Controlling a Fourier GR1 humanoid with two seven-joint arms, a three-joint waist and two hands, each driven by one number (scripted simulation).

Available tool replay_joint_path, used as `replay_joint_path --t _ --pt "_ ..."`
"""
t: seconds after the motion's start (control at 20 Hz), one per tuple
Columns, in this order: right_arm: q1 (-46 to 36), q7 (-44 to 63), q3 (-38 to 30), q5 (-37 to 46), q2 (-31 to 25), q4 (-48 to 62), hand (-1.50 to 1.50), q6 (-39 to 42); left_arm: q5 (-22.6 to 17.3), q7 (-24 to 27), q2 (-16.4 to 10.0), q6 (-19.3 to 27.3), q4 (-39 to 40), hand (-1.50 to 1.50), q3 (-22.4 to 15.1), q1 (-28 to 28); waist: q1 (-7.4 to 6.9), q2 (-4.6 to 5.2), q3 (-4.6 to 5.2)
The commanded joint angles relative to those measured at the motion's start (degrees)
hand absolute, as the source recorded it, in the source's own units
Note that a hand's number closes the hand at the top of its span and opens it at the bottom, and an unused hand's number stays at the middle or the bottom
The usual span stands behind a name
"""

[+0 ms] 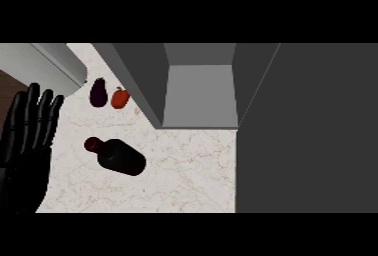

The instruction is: Pick up the wine, place it into the cabinet and close the cabinet

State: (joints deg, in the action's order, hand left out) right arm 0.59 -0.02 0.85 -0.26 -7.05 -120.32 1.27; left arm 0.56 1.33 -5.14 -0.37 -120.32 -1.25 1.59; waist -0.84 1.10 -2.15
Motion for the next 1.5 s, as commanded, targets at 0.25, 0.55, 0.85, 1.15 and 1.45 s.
replay_joint_path --t 0.25,0.55,0.85,1.15,1.45 --pt "5.76 0.29 2.22 0.25 1.15 -5.07 -1.50 0.26 -13.91 5.03 -7.07 -19.24 -2.70 -1.50 -5.59 -1.71 1.97 -1.48 2.24" --pt "7.68 9.88 6.63 -10.23 -1.75 -12.52 -1.50 7.78 -27.63 -7.81 -3.39 -19.61 -6.61 -1.50 -13.58 6.09 1.04 -1.38 2.16" --pt "8.35 17.48 7.65 -10.87 0.02 -20.03 -1.50 4.31 -33.47 -15.88 -5.55 -16.23 -16.65 -1.50 -11.43 7.51 0.87 -1.19 2.15" --pt "8.07 18.93 4.99 -12.25 -1.43 -21.02 -1.50 5.78 -29.58 -18.63 -3.87 -13.18 -25.41 -1.50 -18.90 14.58 0.45 -1.32 2.14" --pt "7.33 20.46 4.80 -13.01 -1.20 -21.81 -1.50 5.51 -28.58 -22.48 -3.24 -8.77 -25.57 -1.50 -19.37 9.69 0.70 -1.31 2.11"
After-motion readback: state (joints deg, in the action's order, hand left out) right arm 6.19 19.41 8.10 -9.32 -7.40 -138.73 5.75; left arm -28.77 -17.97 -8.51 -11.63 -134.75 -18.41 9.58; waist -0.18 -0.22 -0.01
